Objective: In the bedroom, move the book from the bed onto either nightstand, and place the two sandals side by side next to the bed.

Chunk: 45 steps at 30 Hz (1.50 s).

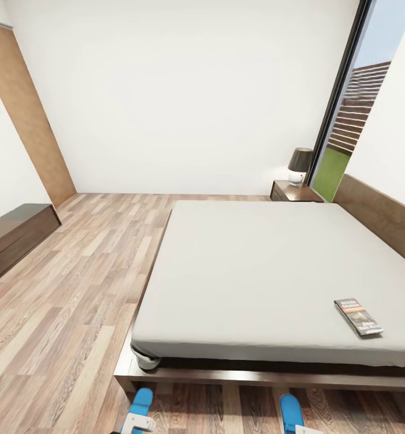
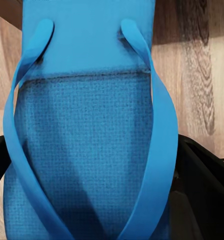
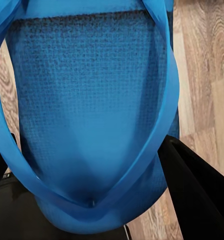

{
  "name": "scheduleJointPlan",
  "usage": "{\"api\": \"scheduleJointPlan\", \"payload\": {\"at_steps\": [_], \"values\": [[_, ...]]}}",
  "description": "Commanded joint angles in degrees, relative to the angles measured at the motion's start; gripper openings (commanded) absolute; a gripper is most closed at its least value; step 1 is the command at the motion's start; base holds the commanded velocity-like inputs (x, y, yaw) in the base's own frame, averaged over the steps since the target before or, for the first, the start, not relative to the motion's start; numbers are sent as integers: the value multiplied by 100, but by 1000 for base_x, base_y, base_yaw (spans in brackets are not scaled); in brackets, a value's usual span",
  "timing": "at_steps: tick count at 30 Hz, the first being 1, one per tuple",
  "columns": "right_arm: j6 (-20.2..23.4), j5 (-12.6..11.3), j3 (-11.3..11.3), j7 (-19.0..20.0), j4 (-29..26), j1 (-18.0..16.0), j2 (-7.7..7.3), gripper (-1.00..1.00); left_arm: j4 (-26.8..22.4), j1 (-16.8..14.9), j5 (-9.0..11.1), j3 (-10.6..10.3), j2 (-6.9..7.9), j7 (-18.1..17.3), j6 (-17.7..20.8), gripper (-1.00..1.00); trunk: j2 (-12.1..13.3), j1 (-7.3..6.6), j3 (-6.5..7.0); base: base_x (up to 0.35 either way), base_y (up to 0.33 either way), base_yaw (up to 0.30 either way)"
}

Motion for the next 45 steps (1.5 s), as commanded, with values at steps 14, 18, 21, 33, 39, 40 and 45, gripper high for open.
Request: {"api": "scheduleJointPlan", "payload": {"at_steps": [14,18,21,33,39,40,45], "values": [[13,-39,53,-50,-22,-3,-8,-100,6,-3,18,-41,-1,-6,42,-100,-529,287,-242,0,0,0],[11,-44,62,-50,-16,-3,-13,-100,9,-2,13,-40,-2,-167,329,-100,-690,375,-314,0,0,0],[11,-47,64,-50,-14,-3,-14,-100,5,0,28,-40,-1,-250,515,-100,-810,441,-368,0,0,0],[11,-50,74,-44,-13,-3,-22,-100,1,-2,42,-40,0,-309,615,-100,-1291,705,-583,0,0,0],[12,-62,75,-35,-3,-3,-35,-100,1,-1,42,-40,0,-310,594,-100,-1532,836,-691,0,0,0],[16,-61,75,-35,-1,-1,-37,-100,1,-1,42,-40,0,-310,594,-100,-1572,858,-709,0,0,0],[47,-62,77,-33,14,5,-34,-100,1,-1,42,-40,0,-311,592,-100,-1773,968,-799,0,0,0]]}}
